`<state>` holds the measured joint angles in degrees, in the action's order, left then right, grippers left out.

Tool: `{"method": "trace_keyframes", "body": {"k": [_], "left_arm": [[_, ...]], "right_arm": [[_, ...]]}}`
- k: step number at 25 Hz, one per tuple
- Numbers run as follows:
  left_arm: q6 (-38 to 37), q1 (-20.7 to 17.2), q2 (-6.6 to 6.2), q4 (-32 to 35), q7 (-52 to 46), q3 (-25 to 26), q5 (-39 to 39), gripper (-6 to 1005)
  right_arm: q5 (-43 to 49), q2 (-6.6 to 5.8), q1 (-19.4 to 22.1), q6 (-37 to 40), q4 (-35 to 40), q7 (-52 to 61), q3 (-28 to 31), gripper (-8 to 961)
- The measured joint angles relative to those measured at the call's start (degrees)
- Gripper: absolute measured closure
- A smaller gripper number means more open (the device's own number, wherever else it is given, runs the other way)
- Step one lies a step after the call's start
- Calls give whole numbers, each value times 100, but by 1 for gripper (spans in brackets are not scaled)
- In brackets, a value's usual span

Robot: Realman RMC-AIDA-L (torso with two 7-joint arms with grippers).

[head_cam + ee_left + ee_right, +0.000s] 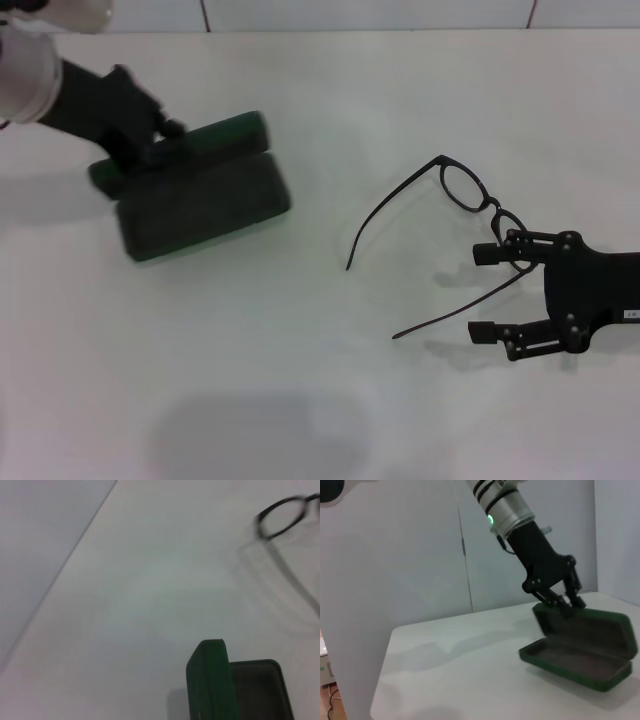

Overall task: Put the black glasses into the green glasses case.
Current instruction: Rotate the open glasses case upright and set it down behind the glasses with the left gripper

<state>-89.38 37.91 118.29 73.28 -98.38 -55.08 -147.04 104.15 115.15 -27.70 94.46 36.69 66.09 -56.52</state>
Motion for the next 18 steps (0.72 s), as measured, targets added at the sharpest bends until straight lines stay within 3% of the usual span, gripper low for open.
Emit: {"method": "trace_keyframes", "body": {"k": [7, 18], "left_arm": [[150, 5, 116, -127, 869, -285, 437, 792], [603, 79, 125, -588, 1295, -699, 464, 783]], "right_arm": [[0, -2, 20, 30, 0, -1, 0, 75], [0, -5, 97, 38, -7, -26, 0, 76]]}}
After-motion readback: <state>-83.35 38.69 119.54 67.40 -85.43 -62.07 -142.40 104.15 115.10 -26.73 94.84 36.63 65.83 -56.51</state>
